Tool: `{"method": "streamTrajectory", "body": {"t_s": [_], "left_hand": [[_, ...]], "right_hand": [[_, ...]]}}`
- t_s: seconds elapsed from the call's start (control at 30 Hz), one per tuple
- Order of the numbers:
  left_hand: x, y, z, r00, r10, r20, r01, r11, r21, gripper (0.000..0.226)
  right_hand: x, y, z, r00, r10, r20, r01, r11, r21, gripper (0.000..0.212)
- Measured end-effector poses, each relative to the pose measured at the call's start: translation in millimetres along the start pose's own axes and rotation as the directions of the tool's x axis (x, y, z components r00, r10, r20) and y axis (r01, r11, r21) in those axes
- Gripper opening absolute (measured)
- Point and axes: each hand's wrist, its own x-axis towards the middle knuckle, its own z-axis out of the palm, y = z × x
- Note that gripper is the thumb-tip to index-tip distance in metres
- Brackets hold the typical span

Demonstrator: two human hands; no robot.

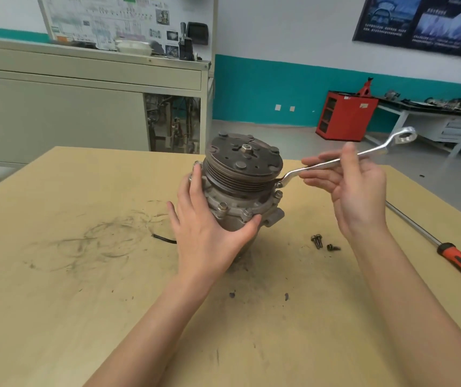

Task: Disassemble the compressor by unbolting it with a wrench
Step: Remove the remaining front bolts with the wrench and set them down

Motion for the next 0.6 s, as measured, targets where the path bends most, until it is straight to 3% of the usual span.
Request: {"method": "streamTrajectory", "body": {"t_s": [0.07, 0.17, 0.37, 0.43, 0.53, 0.6], "left_hand": [[0, 0, 0, 1.000, 0.001, -0.001, -0.001, 1.000, 0.002, 0.117], [0, 1, 0, 1.000, -0.001, -0.002, 0.001, 1.000, 0.005, 0.117], [0, 1, 0, 1.000, -0.001, 0.003, 0.001, 1.000, 0.012, 0.118], [0, 1, 0, 1.000, 0.002, 0.007, -0.002, 1.000, 0.019, 0.117], [0, 1, 1, 1.000, 0.002, 0.015, -0.002, 1.000, 0.022, 0.117], [1, 1, 0, 1.000, -0.001, 0.017, 0.000, 1.000, 0.017, 0.117]], "right_hand": [[-32, -1, 7, 0.976, -0.217, 0.007, 0.216, 0.969, -0.123, 0.038], [-63, 10, 19, 0.884, -0.457, 0.099, 0.467, 0.854, -0.229, 0.031], [-90, 44, 25, 0.742, -0.652, 0.155, 0.656, 0.659, -0.368, 0.019], [-92, 47, 28, 0.766, -0.637, 0.086, 0.630, 0.716, -0.302, 0.019], [-85, 42, 28, 0.879, -0.472, -0.065, 0.469, 0.881, -0.057, 0.017], [-77, 39, 20, 0.926, -0.355, -0.129, 0.371, 0.919, 0.133, 0.022]]}}
